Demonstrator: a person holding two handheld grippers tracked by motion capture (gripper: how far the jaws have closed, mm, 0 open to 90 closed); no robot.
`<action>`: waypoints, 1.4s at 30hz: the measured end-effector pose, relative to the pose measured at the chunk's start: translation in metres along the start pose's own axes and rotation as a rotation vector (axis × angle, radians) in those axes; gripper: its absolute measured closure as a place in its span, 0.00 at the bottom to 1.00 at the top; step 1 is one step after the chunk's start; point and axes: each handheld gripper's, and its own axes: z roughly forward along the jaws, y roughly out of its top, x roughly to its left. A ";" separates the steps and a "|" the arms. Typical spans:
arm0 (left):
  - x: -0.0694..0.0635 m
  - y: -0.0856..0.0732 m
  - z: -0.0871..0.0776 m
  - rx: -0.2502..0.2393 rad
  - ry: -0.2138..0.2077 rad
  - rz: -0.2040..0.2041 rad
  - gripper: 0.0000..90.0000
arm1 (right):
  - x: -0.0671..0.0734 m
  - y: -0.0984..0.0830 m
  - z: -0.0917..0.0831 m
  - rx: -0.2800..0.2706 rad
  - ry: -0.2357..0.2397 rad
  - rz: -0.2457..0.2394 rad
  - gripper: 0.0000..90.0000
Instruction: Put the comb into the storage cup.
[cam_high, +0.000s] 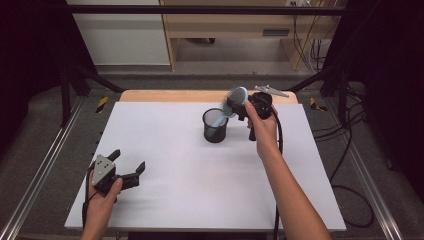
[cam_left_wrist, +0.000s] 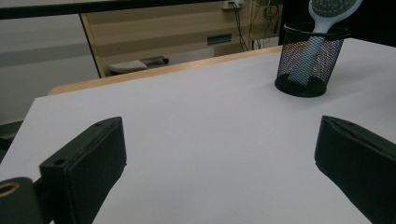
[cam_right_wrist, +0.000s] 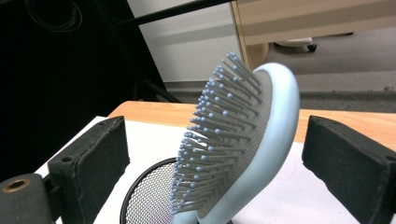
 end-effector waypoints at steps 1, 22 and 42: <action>0.000 0.000 0.000 0.000 0.002 -0.001 0.02 | 0.000 0.001 -0.001 -0.004 0.001 -0.004 0.08; 0.003 0.000 -0.001 -0.004 0.010 -0.007 0.02 | 0.007 0.011 -0.024 -0.080 -0.059 -0.183 0.05; 0.005 0.000 -0.002 -0.010 0.013 -0.016 0.02 | 0.011 0.015 -0.036 -0.100 -0.059 -0.231 0.05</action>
